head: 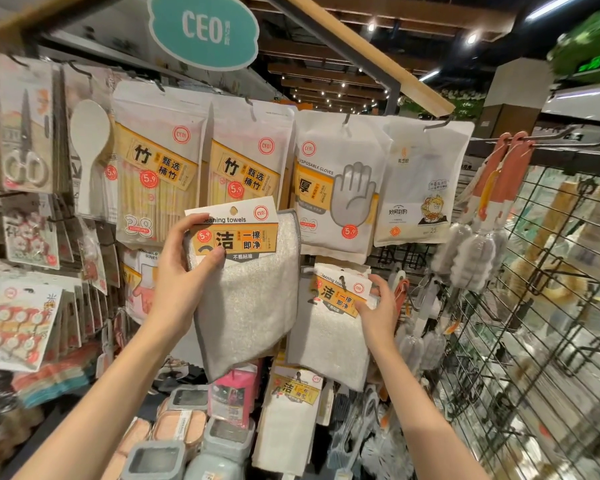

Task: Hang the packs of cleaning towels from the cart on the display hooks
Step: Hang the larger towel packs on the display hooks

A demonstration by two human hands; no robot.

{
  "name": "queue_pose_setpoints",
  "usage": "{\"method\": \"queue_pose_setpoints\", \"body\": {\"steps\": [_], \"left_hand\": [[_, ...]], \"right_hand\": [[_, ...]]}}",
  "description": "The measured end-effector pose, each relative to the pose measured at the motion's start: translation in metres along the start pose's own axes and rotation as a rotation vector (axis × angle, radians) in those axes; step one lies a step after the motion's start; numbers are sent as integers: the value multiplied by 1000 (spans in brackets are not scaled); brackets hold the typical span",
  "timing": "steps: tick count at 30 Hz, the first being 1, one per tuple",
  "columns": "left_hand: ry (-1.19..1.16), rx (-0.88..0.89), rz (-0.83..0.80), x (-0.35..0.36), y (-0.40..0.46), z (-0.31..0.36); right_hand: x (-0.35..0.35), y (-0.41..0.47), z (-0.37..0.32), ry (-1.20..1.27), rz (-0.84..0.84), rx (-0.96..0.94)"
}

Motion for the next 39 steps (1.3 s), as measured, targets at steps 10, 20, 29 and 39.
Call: {"method": "queue_pose_setpoints", "body": {"steps": [10,20,29,39], "left_hand": [[-6,-3,-22,1,-2,-3],[18,5,-45,8,-13,4],[-12,-21,-83,12,-21,20],[-71,-25,-137,33,-31,40]], "right_hand": [[7,23,4,-173,-20,1],[-3,19,1,-221,-58,20],[-23,-24,-77,-11,-184,-120],[-19,-74,-185,130,-403,-267]]}}
Point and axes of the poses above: each hand's wrist, its own y-axis towards the middle knuckle, its own x-axis out of the palm, z = x × y, the point moved 5 cm from there along y, towards the middle knuckle, and after that the axes turned 4 degrees about x, right-handed, at the moved point
